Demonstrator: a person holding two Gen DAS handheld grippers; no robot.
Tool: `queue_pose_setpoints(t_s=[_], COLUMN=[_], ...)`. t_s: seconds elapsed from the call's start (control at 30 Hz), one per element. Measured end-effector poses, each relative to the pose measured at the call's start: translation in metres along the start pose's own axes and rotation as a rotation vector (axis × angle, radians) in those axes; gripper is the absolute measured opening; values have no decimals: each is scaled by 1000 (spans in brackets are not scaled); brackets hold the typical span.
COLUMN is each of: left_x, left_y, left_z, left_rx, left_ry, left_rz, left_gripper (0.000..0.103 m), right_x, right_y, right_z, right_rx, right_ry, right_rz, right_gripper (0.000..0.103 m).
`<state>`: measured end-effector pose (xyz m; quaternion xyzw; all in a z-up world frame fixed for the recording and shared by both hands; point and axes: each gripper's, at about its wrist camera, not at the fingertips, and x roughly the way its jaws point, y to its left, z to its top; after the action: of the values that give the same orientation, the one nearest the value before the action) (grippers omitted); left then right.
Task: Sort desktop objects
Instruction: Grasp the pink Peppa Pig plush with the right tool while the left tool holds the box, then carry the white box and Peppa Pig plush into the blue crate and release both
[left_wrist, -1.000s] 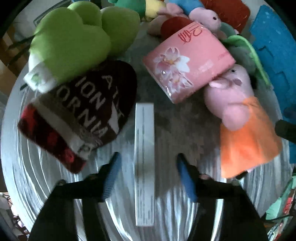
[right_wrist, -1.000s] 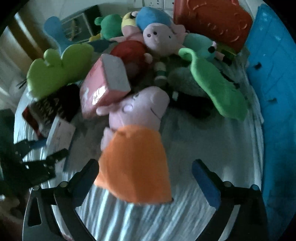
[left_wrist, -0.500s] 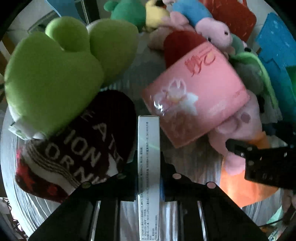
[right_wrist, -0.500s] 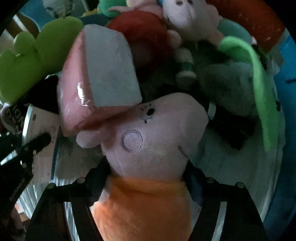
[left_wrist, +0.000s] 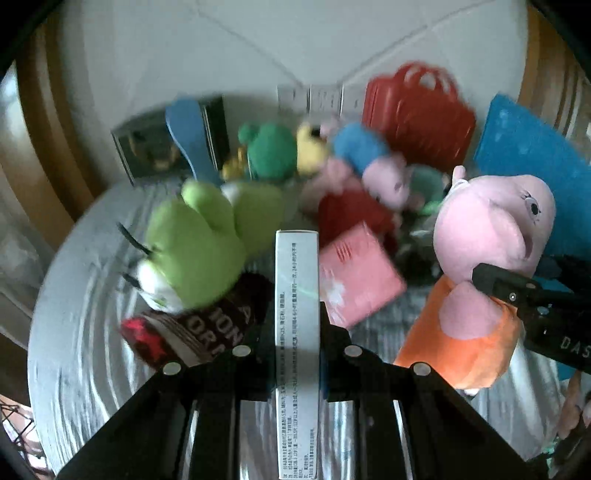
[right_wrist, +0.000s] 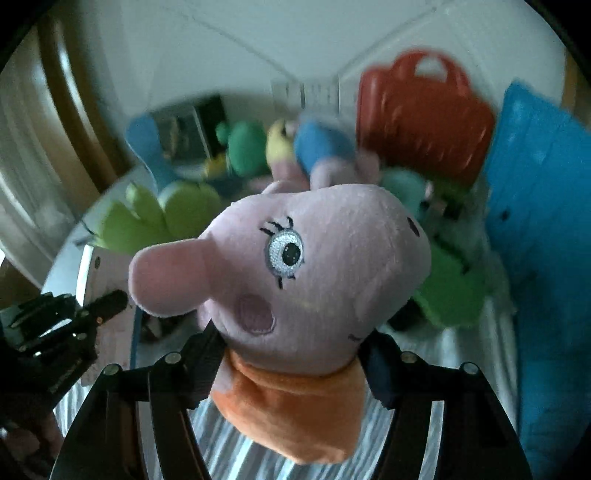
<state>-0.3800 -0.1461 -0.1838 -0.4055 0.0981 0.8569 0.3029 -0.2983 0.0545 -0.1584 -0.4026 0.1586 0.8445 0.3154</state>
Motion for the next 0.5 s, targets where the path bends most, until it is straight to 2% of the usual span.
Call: queue_pose_setpoints(t_s=[0.13,0.33,0.5], left_x=[-46,-85,-110], left_y=[3,-3,-26], left_z=[-3,-4,-4], left_rx=[9,14,49], left_ry=[-89,-163,-232], left_rz=[-2,-68,-117], left_gripper=[17,17,17], right_x=[-47,-109,-159], right_y=[10,25,27], right_z=[2,-8,-21], right_rx=[-39,-56,-58], right_ry=[-96,-208,-286], right_rz=[4,-40,-81], right_gripper=[66,66,66])
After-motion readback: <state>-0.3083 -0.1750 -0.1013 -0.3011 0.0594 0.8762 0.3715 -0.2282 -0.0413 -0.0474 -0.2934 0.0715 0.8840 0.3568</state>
